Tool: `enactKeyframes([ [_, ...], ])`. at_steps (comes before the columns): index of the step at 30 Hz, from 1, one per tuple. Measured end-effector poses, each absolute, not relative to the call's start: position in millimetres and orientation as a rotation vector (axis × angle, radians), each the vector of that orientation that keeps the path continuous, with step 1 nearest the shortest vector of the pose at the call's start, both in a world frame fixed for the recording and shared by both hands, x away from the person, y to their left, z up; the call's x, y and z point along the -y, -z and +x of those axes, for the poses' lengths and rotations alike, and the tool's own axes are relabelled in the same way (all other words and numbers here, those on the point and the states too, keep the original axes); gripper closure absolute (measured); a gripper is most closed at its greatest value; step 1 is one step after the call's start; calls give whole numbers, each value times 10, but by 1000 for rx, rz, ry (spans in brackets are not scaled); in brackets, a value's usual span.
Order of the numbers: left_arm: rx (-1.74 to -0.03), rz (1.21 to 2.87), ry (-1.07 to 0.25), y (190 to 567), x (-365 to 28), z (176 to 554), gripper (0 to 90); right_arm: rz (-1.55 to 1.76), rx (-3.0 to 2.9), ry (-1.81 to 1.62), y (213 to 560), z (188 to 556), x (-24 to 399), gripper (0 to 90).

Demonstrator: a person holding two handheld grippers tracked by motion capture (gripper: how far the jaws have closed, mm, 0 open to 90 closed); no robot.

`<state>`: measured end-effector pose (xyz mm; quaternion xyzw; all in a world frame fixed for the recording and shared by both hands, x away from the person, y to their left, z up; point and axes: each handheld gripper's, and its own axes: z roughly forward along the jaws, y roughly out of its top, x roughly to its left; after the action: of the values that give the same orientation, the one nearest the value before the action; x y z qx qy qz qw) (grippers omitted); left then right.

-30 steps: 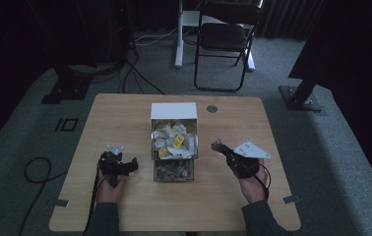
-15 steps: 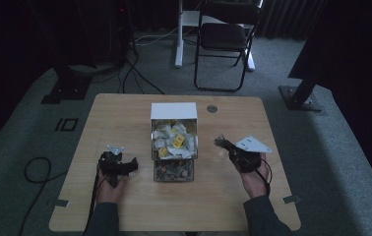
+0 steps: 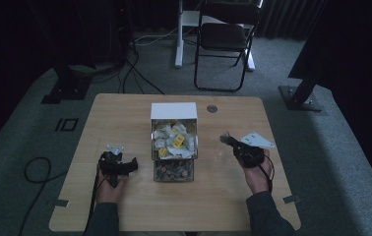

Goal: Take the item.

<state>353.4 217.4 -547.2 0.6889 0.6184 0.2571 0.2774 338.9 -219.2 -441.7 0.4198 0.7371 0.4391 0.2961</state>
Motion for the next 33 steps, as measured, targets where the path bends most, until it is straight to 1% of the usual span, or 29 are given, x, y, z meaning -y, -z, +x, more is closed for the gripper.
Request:
enactKeyframes([
  [10,-1660,1849,-691,5473,-2174,3534,101,1143,-1957,-1139,4454,3470,2220,900],
  [11,-1660,1849,-690,5473,-2174,3534,101,1152,-1951,-1142,4455,3474,2224,854],
  [12,-1660,1849,-690,5472,-2174,3534,101,1164,-1943,-1147,4454,3479,2233,726],
  [15,-1660,1850,-690,5472,-2174,3534,101,1179,-1936,-1186,4445,3472,2262,459],
  [18,-1660,1849,-690,5472,-2174,3534,101,1171,-1948,-1195,4439,3450,2260,311],
  [23,-1660,1849,-691,5473,-2174,3534,101,1166,-1965,-1207,4457,3418,2260,272],
  [33,-1661,1845,-691,5474,-2172,3535,101,1183,-1925,-1225,4475,3283,2381,265],
])
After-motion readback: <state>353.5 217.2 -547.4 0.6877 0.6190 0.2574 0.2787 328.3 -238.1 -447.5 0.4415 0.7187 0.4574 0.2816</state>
